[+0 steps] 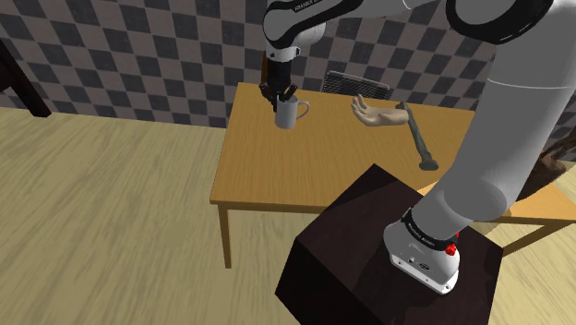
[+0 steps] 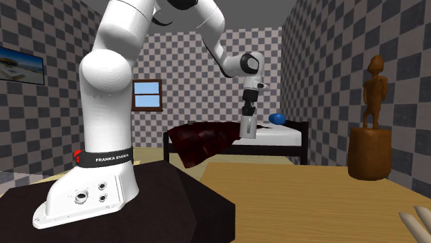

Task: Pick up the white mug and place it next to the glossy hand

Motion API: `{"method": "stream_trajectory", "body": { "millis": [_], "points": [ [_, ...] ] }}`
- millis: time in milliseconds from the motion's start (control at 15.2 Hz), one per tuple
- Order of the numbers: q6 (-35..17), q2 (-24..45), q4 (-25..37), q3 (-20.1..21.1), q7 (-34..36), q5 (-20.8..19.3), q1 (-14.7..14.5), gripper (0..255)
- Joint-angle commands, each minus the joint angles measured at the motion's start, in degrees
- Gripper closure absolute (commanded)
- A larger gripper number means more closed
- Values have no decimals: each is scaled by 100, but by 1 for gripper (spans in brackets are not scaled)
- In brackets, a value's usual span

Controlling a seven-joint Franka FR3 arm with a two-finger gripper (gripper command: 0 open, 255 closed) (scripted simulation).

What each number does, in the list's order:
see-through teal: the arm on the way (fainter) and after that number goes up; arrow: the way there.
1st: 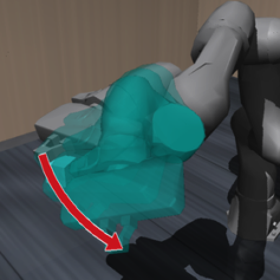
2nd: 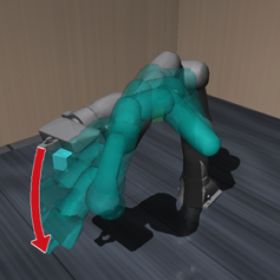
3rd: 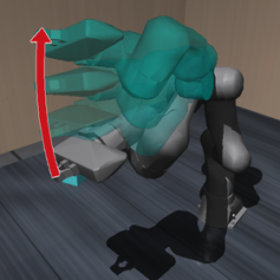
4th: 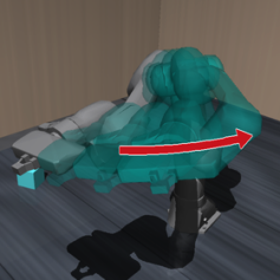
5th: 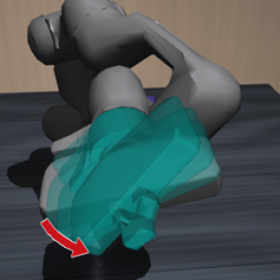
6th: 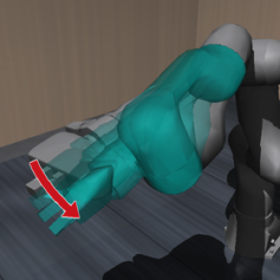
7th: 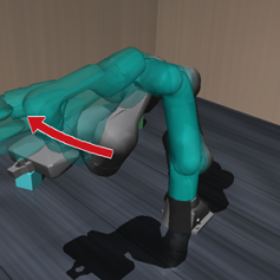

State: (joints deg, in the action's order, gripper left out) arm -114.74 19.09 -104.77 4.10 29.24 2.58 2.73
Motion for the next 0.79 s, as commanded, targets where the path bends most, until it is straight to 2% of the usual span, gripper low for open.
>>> {"method": "stream_trajectory", "body": {
  "millis": [0, 726],
  "points": [
    [-29, -107, -149, -76, -210, -3, 139, 255],
    [-127, -464, -654, -616, -1557, -84, 992, 255]
  ]
}}
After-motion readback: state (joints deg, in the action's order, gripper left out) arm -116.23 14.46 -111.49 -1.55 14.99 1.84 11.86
